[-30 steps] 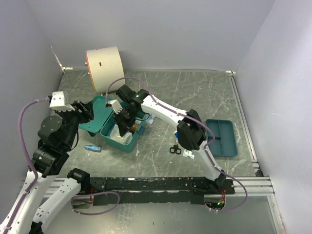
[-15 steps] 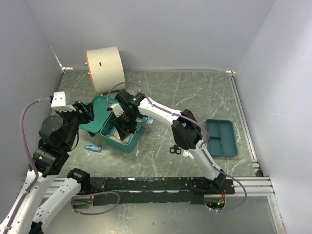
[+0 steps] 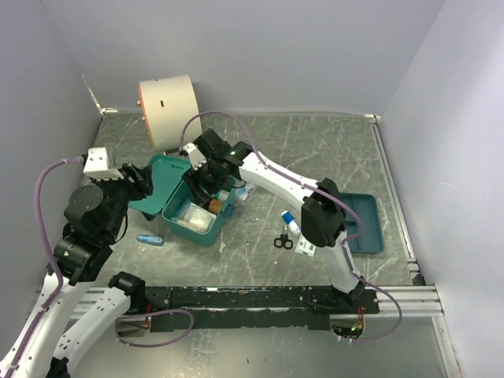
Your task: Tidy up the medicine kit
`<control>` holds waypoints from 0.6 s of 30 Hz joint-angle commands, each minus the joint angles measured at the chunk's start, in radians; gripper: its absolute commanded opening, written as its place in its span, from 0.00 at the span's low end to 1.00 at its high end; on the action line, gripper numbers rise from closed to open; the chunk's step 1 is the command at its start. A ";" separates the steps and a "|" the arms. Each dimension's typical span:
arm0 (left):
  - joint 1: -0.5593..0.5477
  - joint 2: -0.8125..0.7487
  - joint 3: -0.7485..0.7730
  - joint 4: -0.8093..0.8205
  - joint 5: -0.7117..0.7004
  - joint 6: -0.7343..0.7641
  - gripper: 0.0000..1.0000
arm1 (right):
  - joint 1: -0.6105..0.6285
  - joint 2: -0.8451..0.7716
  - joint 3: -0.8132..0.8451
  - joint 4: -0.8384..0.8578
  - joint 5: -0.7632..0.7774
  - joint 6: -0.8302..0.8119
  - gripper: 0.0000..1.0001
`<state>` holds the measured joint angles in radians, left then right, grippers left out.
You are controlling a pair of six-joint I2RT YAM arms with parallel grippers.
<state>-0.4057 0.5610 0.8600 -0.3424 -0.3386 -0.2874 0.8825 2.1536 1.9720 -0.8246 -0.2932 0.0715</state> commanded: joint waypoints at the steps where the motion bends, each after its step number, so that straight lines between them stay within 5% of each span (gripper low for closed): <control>1: -0.004 0.008 0.015 -0.006 0.012 0.000 0.66 | -0.011 -0.099 -0.066 0.121 0.082 0.031 0.61; 10: -0.004 0.009 0.009 0.002 0.020 -0.011 0.66 | 0.036 -0.067 -0.098 0.074 -0.163 -0.064 0.36; 18: -0.004 0.011 0.006 0.000 0.017 -0.012 0.66 | 0.037 0.037 -0.093 0.087 -0.140 -0.004 0.24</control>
<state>-0.4057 0.5705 0.8600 -0.3431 -0.3321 -0.2958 0.9272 2.1220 1.8771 -0.7376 -0.4252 0.0452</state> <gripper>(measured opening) 0.662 0.259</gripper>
